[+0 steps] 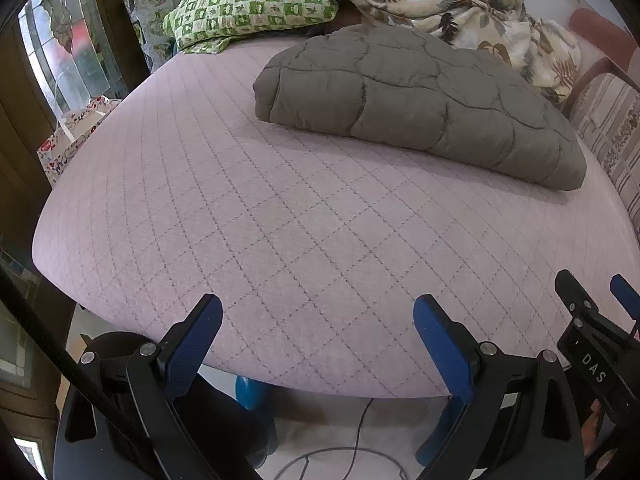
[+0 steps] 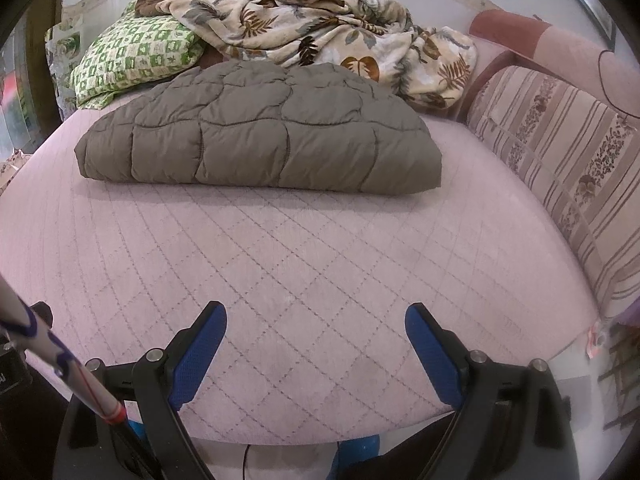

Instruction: Fold large clothes

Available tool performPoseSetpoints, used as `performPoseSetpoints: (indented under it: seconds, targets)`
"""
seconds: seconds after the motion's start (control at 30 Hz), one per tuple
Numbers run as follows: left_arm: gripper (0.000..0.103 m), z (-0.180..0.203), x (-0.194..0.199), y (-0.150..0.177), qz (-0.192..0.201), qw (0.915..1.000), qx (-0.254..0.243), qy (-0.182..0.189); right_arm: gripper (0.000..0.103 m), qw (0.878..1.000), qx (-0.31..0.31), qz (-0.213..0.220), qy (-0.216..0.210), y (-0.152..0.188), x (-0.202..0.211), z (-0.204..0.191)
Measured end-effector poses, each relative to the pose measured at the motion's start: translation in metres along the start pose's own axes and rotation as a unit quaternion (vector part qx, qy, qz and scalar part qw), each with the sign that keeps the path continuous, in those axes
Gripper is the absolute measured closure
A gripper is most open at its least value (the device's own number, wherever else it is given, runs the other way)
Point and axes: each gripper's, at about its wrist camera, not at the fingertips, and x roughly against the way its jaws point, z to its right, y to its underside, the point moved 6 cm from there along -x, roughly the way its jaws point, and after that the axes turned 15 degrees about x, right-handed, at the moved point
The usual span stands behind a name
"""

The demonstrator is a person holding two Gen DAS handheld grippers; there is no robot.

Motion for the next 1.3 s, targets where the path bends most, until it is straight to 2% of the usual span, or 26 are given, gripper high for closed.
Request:
performPoseSetpoints:
  seconds: [0.37,0.8,1.3]
  targets:
    - [0.007,0.005,0.003,0.002,0.020,0.9995,-0.015,-0.020,0.010,1.000,-0.017,-0.005,-0.004,0.007,-0.002,0.007]
    - [0.007,0.005,-0.005,0.003,0.005,0.9997,-0.014,-0.019,0.010,1.000,-0.011,0.008,-0.008,0.003,0.002,0.001]
    - [0.007,0.003,-0.012,0.005,-0.010,0.9998,-0.013,-0.015,0.010,1.000,-0.007,0.005,-0.010,0.004,0.000,-0.003]
